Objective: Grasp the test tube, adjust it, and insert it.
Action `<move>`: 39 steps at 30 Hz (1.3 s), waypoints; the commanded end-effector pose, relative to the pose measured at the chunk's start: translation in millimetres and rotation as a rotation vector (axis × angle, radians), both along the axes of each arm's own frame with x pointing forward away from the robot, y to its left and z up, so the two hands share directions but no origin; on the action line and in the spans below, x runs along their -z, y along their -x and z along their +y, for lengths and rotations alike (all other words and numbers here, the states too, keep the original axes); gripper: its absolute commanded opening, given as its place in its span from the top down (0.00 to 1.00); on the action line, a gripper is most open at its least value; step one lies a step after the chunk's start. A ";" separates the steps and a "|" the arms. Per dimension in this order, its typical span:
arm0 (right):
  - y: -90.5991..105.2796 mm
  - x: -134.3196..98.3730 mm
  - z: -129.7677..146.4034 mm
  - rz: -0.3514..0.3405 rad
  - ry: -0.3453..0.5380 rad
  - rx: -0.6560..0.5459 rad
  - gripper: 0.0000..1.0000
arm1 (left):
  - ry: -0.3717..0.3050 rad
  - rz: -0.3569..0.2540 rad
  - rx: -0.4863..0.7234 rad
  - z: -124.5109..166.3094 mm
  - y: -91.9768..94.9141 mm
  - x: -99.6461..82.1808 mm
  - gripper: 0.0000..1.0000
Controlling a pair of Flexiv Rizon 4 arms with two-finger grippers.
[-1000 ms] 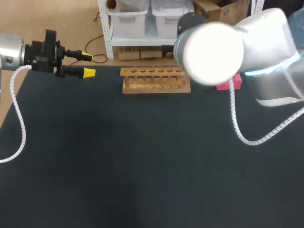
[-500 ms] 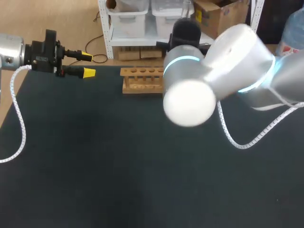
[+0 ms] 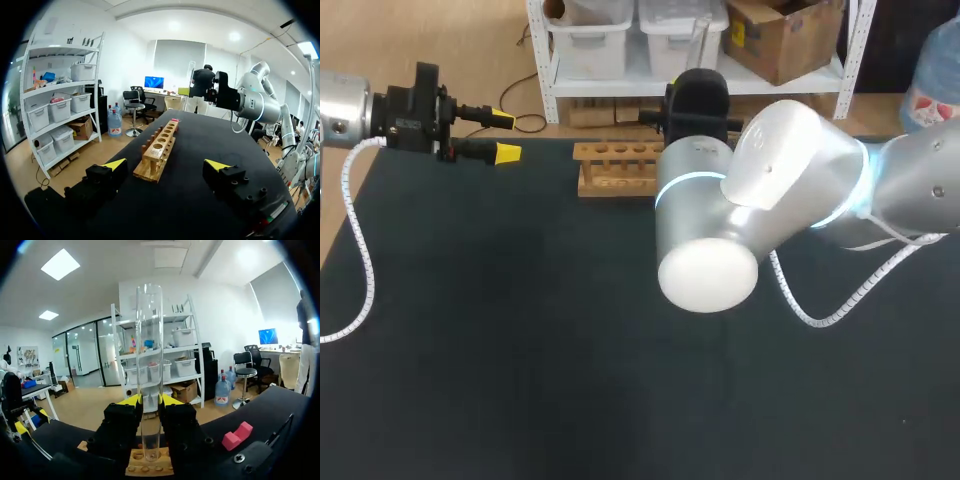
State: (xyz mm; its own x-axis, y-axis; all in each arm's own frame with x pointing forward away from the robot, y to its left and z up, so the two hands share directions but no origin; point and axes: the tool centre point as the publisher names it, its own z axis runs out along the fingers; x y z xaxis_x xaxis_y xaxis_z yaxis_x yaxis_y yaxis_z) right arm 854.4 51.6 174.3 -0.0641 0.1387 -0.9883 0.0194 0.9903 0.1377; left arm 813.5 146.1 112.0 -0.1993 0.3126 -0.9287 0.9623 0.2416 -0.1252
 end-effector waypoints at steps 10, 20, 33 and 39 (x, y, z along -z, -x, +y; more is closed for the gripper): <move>-21.3 16.7 0.3 0.017 0.016 -0.020 1.00 | 0.002 -0.004 0.000 0.5 0.4 1.0 0.00; -24.9 25.2 2.6 0.035 0.023 -0.029 1.00 | 0.002 -0.004 0.000 0.5 0.4 1.0 0.00; -26.4 33.4 1.5 0.049 0.015 -0.032 1.00 | 0.002 -0.004 0.000 0.5 0.4 1.0 0.00; -26.6 34.2 0.5 0.048 0.017 -0.033 1.00 | 0.002 -0.004 0.000 0.5 0.4 1.0 0.00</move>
State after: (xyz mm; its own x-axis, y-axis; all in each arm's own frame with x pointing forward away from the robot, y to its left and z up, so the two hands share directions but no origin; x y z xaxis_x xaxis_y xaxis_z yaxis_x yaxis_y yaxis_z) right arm 880.0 53.2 141.1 -0.1168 0.1173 -0.9862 -0.0014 0.9930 0.1183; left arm 813.5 146.1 112.0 -0.1993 0.3126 -0.9287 0.9623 0.2416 -0.1252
